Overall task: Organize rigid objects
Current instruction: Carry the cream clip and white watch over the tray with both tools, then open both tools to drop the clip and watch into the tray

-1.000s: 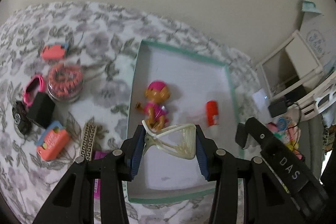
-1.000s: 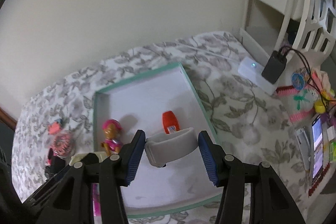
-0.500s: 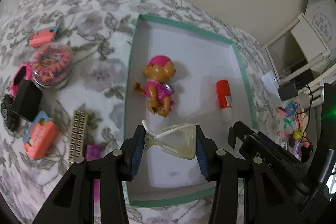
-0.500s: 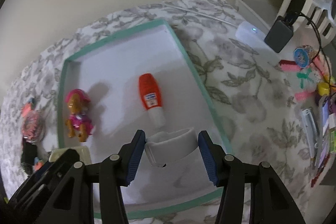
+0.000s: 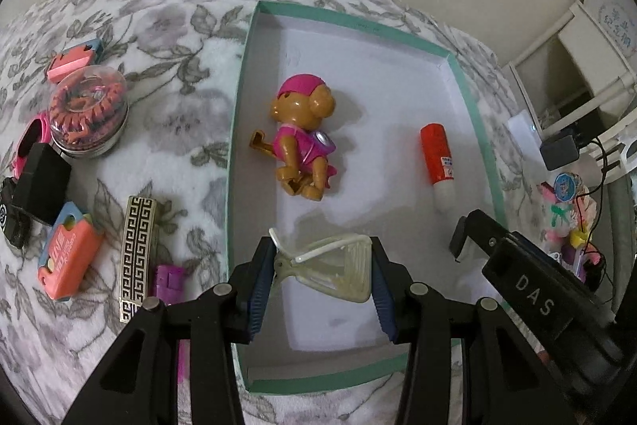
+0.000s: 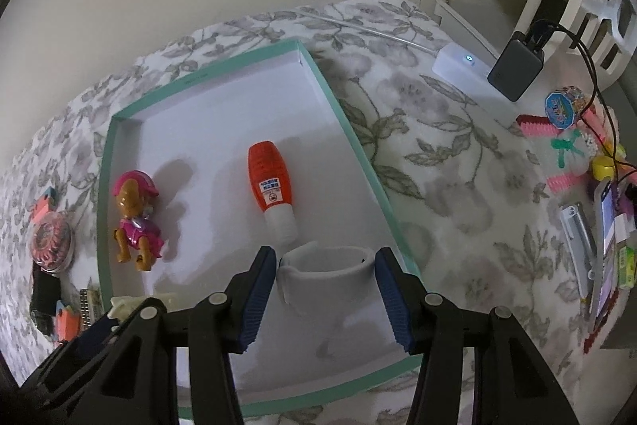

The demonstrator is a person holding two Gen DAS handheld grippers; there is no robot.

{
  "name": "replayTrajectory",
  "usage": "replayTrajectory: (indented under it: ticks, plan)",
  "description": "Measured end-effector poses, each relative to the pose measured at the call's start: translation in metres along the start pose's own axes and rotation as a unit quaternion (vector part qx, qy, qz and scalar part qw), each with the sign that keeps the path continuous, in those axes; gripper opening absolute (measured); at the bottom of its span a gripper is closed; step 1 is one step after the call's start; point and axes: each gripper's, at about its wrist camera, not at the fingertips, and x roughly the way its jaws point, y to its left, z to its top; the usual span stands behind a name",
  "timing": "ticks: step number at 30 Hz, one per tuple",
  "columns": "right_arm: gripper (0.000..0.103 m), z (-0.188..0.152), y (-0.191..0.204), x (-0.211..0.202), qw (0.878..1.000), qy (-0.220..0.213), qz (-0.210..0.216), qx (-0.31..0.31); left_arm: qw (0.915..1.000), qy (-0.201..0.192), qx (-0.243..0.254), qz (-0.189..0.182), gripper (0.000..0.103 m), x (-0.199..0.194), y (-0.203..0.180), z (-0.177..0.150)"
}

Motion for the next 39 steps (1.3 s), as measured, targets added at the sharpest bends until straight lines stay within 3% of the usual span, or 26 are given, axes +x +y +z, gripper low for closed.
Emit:
replayTrajectory:
  ticks: [4,8,13,23,31,34,37,39]
  plan:
    - [0.057,-0.002,0.003,0.004,1.0,0.01,-0.01,-0.011,1.0,0.003,0.001,0.001,0.047,0.001,-0.002,0.0]
    - [0.057,-0.001,0.004,0.003,1.0,0.012,-0.007,-0.011,0.9999,0.01,-0.004,0.003,0.058,0.003,-0.003,0.0]
    - [0.057,0.002,0.004,-0.005,1.0,0.008,-0.002,-0.009,0.9998,0.009,-0.012,-0.009,0.061,-0.005,0.001,0.004]
    - [0.059,0.012,0.007,-0.045,0.999,-0.049,0.013,-0.004,0.9987,-0.024,-0.036,-0.028,0.065,-0.044,0.016,0.013]
    - [0.06,0.01,0.02,-0.052,0.998,-0.058,0.02,-0.02,0.9959,-0.059,-0.066,0.017,0.067,-0.068,0.044,0.022]
    - [0.067,0.008,0.028,-0.049,0.998,-0.054,0.02,-0.035,0.9944,-0.065,-0.076,0.035,0.083,-0.069,0.053,0.024]
    - [0.069,0.006,0.035,-0.047,0.997,-0.054,0.02,-0.049,0.9931,-0.066,-0.078,0.057,0.085,-0.07,0.06,0.024]
    - [0.078,0.005,0.038,-0.048,0.997,-0.057,0.02,-0.054,0.9929,-0.066,-0.075,0.065,0.089,-0.068,0.061,0.024]
